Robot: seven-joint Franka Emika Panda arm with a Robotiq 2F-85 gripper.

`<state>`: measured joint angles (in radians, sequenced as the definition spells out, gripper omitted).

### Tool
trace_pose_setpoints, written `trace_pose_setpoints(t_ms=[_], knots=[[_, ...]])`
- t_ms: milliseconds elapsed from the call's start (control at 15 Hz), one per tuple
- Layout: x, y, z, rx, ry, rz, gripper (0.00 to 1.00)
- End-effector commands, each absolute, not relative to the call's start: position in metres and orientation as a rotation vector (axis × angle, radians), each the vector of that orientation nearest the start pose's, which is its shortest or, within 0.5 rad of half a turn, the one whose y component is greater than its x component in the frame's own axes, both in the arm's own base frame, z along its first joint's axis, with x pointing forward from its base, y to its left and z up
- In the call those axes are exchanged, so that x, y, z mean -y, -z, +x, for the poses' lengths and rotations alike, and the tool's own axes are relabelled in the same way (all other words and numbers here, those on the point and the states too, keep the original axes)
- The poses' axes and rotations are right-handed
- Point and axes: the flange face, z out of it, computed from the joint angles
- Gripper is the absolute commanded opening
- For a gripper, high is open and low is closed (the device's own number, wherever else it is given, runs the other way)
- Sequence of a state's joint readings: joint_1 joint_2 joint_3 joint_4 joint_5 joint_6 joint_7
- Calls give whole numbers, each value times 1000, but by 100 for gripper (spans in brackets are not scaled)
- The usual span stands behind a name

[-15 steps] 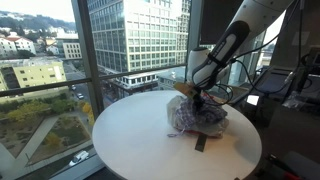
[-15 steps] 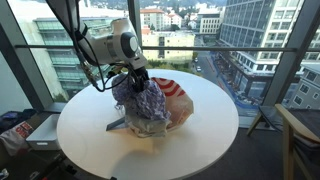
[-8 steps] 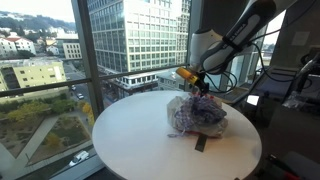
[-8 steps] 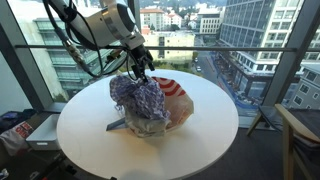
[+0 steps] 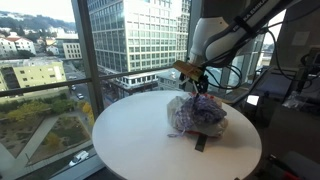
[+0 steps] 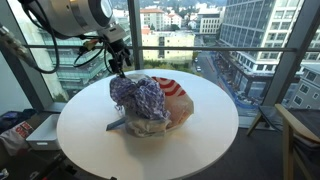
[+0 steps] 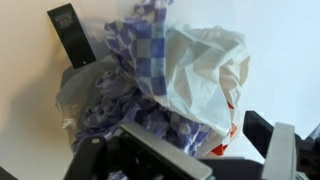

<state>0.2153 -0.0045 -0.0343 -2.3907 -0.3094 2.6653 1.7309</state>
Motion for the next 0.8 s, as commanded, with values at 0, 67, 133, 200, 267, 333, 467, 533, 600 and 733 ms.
trace_pose_setpoints(t_ms=[0,67,133,200,267,333,467,533,600,733], knots=[[-131,-354,469,-1619,382,-2466,100],[-141,-350,462,-1576,340,-2491,100],[-149,-347,456,-1540,301,-2514,100],[-157,-342,452,-1509,260,-2536,100],[-164,-336,450,-1480,237,-2557,100],[-172,-326,449,-1453,210,-2579,100],[-181,-311,449,-1449,205,-2624,100],[-183,-304,449,-1464,189,-2639,100],[-184,-297,449,-1476,183,-2655,100],[-181,-286,451,-1480,217,-2681,100]])
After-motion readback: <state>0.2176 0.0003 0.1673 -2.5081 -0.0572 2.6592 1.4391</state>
